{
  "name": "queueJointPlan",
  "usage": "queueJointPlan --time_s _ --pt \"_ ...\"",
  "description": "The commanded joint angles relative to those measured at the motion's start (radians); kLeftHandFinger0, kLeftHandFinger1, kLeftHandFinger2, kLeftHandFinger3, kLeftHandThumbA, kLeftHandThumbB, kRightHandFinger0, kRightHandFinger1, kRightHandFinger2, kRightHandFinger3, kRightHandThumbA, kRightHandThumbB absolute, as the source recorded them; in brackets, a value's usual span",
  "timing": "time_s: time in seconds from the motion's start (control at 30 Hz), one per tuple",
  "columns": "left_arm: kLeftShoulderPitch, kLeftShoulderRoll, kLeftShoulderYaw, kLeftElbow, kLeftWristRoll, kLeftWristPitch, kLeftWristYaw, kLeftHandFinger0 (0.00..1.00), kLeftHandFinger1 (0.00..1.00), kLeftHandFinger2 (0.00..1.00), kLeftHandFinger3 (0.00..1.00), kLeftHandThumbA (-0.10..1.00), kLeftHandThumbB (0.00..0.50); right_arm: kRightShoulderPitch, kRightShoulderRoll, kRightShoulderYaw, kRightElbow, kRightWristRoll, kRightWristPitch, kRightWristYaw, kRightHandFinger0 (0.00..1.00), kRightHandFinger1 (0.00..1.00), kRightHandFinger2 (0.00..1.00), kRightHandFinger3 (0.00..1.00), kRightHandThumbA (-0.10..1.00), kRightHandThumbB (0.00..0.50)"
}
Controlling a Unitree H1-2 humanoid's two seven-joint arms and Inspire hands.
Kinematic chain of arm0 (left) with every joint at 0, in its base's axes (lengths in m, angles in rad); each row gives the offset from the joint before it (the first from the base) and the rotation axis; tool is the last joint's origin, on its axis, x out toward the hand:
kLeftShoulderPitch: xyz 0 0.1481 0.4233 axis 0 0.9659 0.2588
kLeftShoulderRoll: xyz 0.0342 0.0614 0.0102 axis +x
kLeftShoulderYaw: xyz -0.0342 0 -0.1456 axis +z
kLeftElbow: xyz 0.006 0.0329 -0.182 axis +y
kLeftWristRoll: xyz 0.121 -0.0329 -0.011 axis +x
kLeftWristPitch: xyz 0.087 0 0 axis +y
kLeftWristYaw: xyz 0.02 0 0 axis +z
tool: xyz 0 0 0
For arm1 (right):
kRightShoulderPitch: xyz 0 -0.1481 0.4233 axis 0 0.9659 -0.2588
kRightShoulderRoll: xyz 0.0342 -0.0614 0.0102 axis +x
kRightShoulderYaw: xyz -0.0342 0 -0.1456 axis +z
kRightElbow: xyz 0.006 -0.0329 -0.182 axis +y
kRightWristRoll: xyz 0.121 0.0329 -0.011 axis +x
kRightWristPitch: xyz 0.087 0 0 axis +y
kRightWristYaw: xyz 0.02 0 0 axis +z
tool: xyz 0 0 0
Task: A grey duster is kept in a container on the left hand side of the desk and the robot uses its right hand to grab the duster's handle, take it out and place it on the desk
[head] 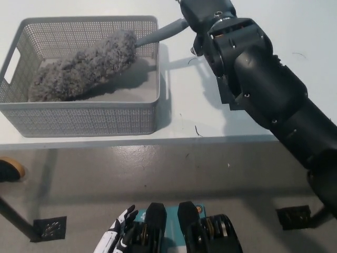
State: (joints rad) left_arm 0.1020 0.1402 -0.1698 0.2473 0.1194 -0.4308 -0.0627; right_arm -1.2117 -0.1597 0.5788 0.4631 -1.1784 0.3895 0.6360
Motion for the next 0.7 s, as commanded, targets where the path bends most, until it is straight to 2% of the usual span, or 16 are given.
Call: queueJointPlan --time_s 0.0,0.13,0.23,0.47,0.67 --pt "0.001 0.010 -0.006 -0.026 0.005 -0.039 -0.013 1.00 1.00 1.00 1.00 0.94 0.177 -0.101 0.027 -0.020 0.040 0.011 0.011 -0.069 1.00 1.00 1.00 1.00 0.79 0.500" --pt "0.002 0.012 -0.007 -0.028 -0.002 -0.039 -0.019 1.00 1.00 1.00 1.00 0.92 0.178 -0.117 0.051 -0.027 0.141 0.035 0.006 -0.115 1.00 1.00 1.00 1.00 0.78 0.500" --pt "0.017 0.008 -0.017 -0.029 0.004 -0.039 -0.010 1.00 1.00 1.00 1.00 0.92 0.158 -0.138 0.075 -0.021 0.254 0.048 -0.003 -0.159 1.00 1.00 1.00 1.00 0.77 0.500" --pt "0.044 -0.011 -0.037 -0.025 -0.002 -0.039 -0.009 1.00 1.00 1.00 1.00 0.91 0.168 -0.163 0.108 -0.007 0.416 0.072 -0.042 -0.276 1.00 1.00 1.00 1.00 0.75 0.500" --pt "0.058 -0.019 -0.049 -0.014 0.012 -0.039 0.009 1.00 1.00 1.00 1.00 0.94 0.192 -0.196 0.165 -0.001 0.568 0.113 -0.091 -0.399 1.00 1.00 1.00 1.00 0.77 0.500"
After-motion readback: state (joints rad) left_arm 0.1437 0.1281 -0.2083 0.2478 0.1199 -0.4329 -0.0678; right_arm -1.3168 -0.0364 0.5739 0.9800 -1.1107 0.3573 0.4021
